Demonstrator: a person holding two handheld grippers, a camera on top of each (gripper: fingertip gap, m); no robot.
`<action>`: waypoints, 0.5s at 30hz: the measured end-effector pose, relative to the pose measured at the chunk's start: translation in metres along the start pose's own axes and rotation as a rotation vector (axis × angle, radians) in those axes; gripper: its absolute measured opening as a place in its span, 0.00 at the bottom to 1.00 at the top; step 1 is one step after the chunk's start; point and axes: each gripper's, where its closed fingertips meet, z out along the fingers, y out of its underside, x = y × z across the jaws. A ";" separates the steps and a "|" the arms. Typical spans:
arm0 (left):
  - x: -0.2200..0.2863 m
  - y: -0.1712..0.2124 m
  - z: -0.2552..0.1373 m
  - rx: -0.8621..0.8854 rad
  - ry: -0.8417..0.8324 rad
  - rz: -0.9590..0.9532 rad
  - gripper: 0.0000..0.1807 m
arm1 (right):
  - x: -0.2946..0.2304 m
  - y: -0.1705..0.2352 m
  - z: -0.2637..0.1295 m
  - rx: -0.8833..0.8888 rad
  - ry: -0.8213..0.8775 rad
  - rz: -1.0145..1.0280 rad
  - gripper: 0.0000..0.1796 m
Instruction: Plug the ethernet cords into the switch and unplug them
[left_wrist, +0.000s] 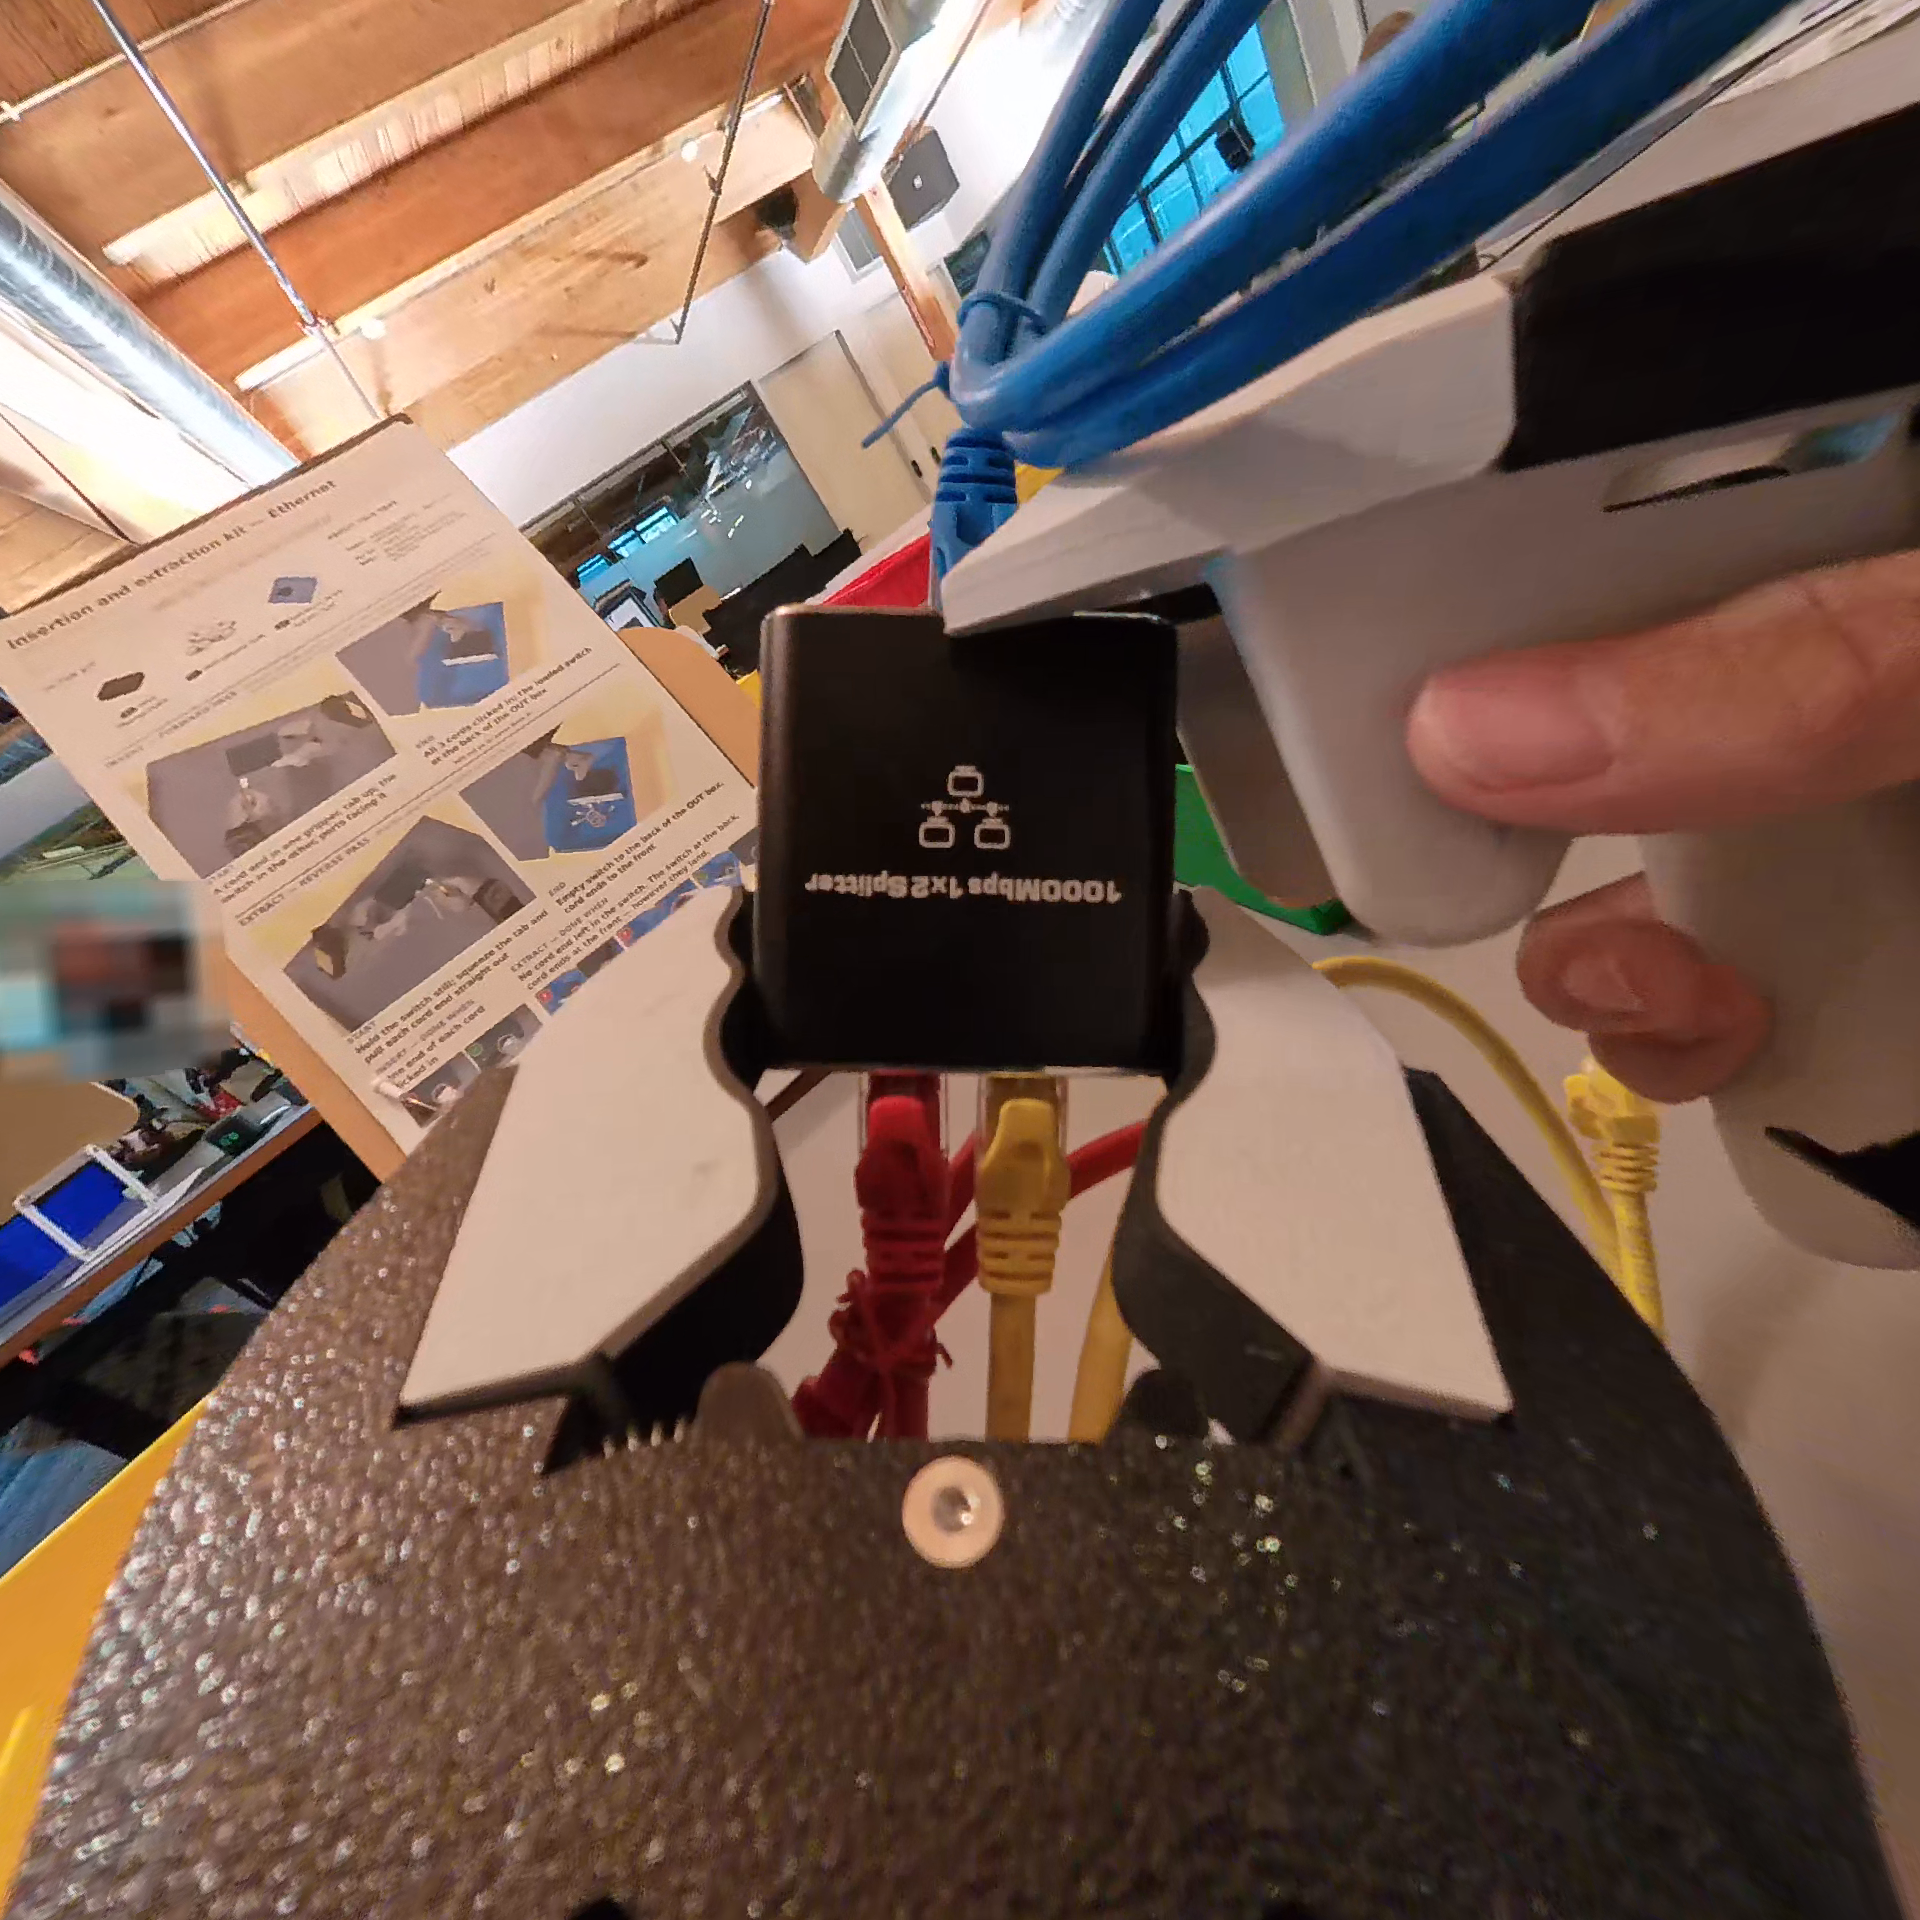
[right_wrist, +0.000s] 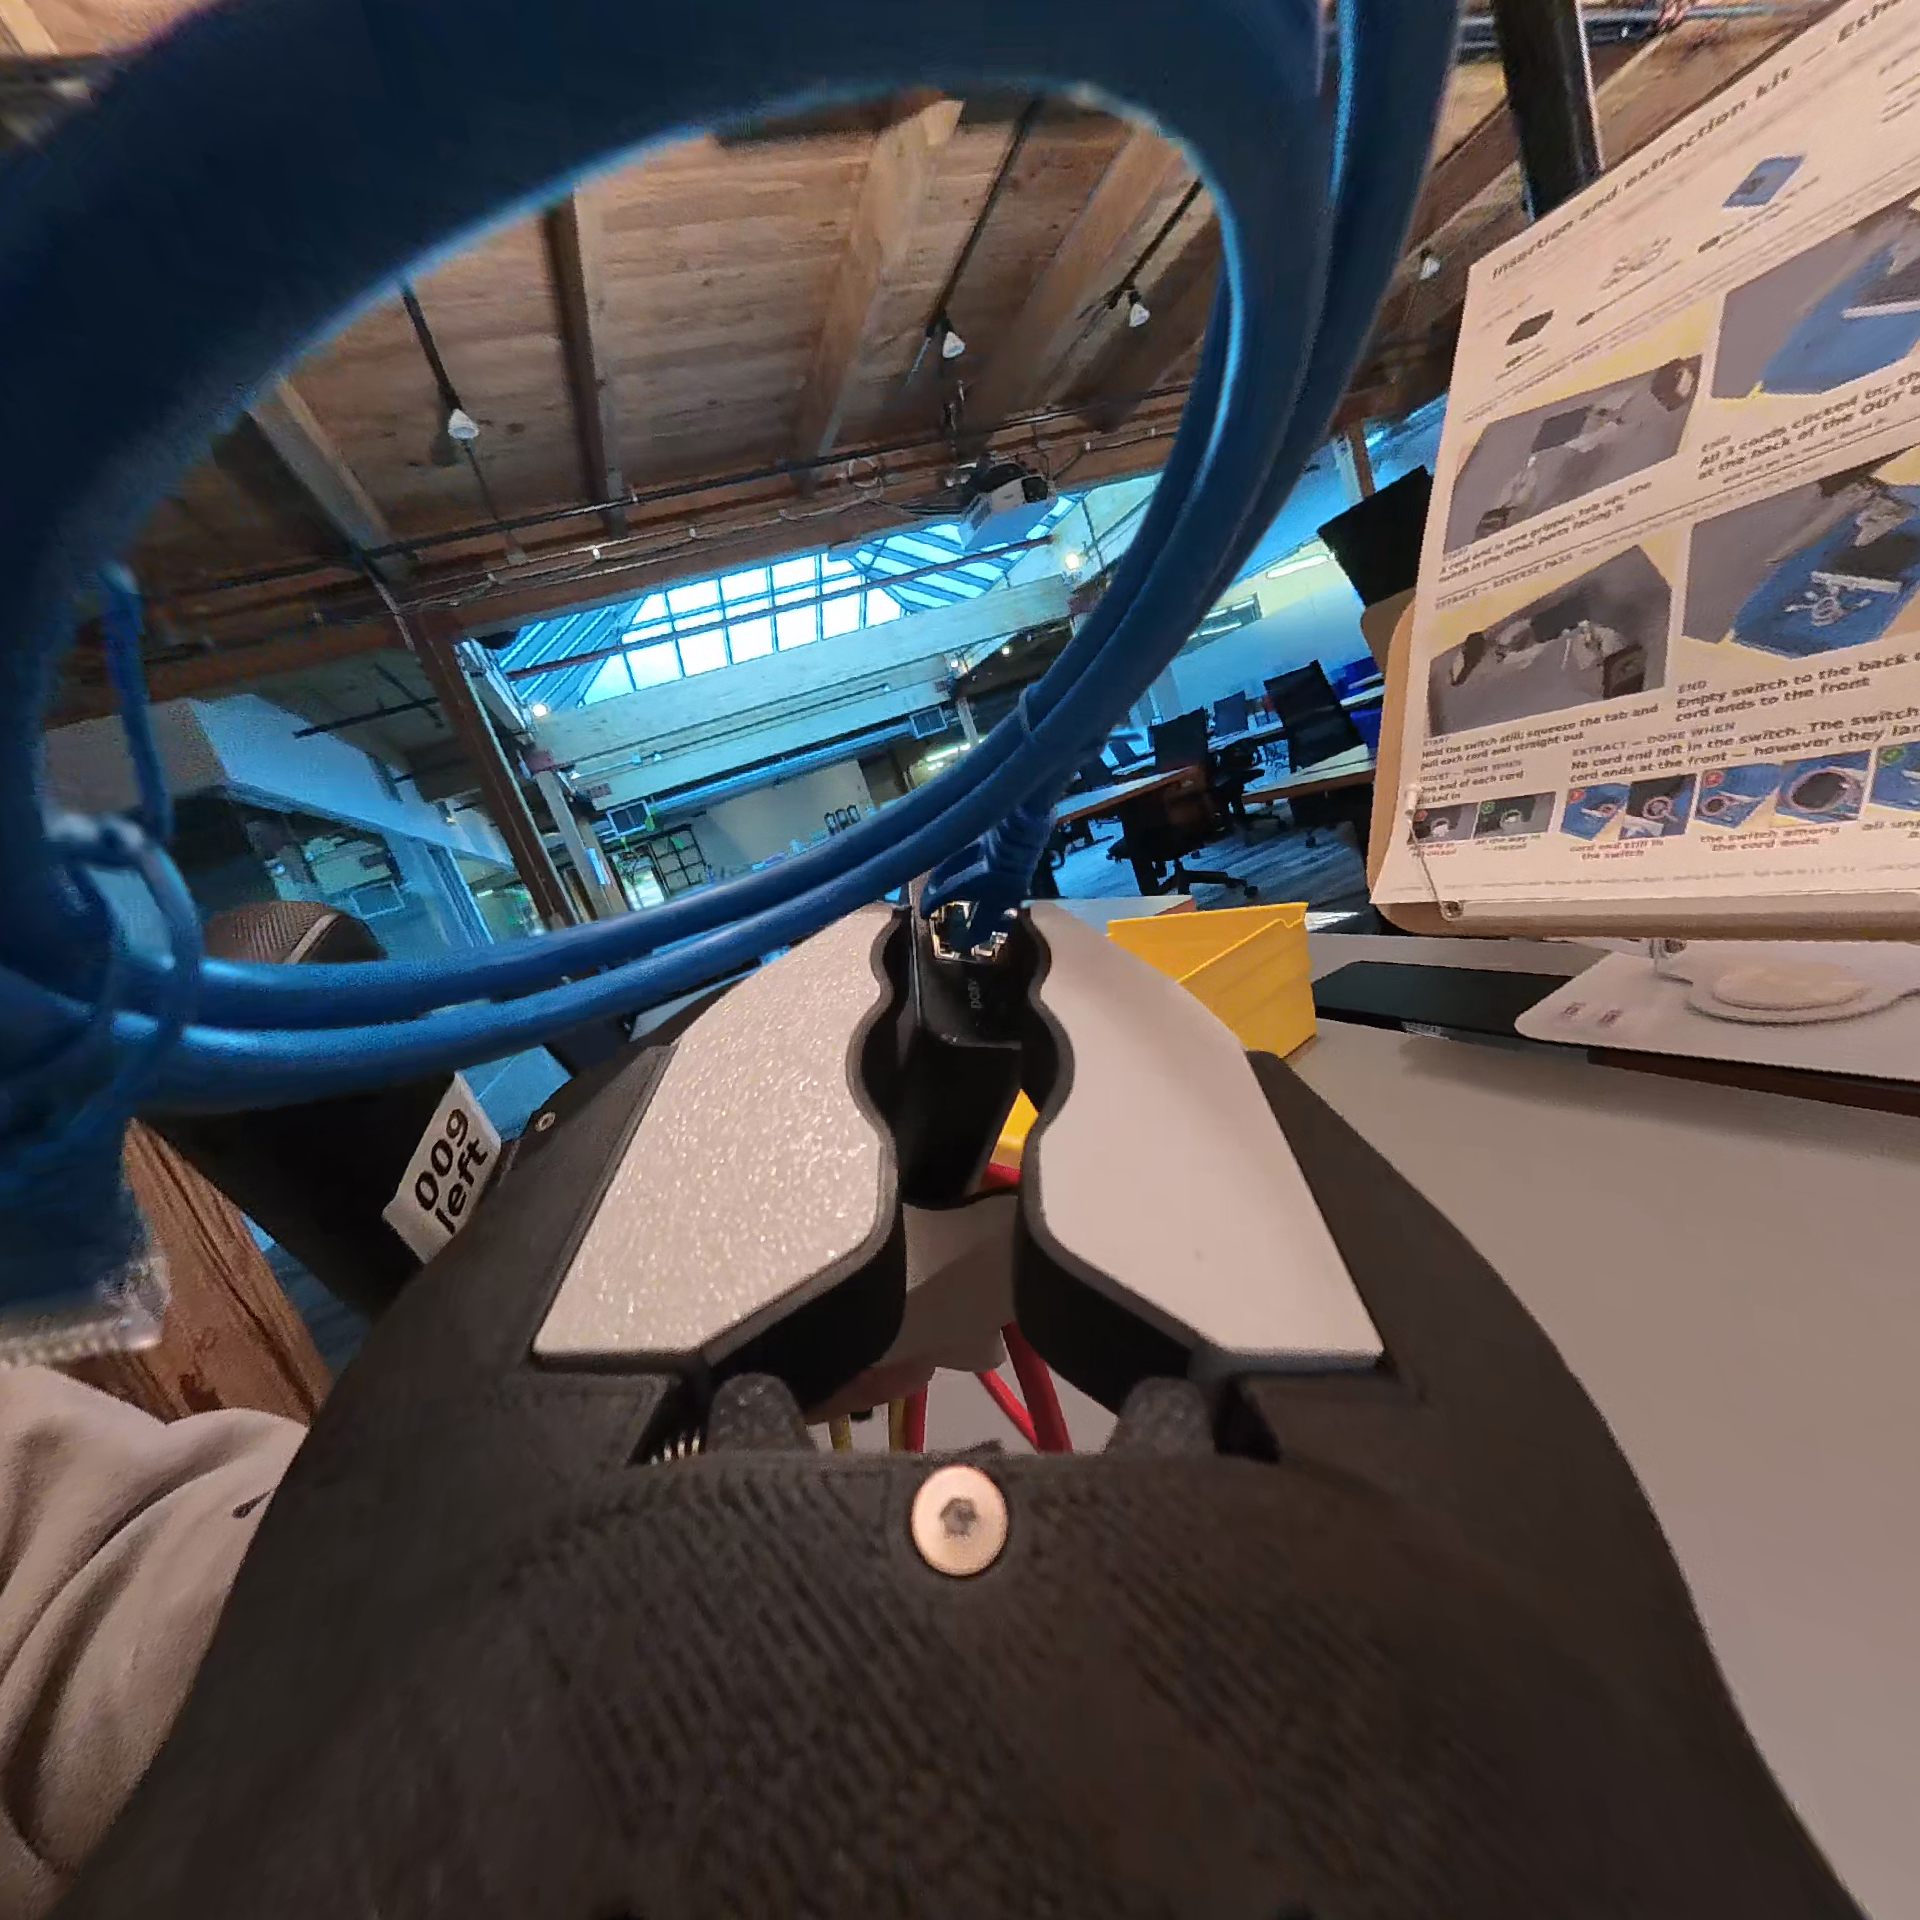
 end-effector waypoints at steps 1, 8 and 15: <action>0.000 0.000 0.000 0.003 0.000 -0.001 0.41 | 0.000 0.000 0.000 -0.006 -0.006 0.002 0.10; 0.005 -0.002 0.000 0.002 0.018 -0.020 0.41 | 0.000 -0.004 -0.003 0.023 0.019 0.006 0.09; 0.015 0.022 0.007 -0.151 0.114 -0.095 0.41 | 0.005 0.009 -0.003 -0.071 0.042 -0.065 0.08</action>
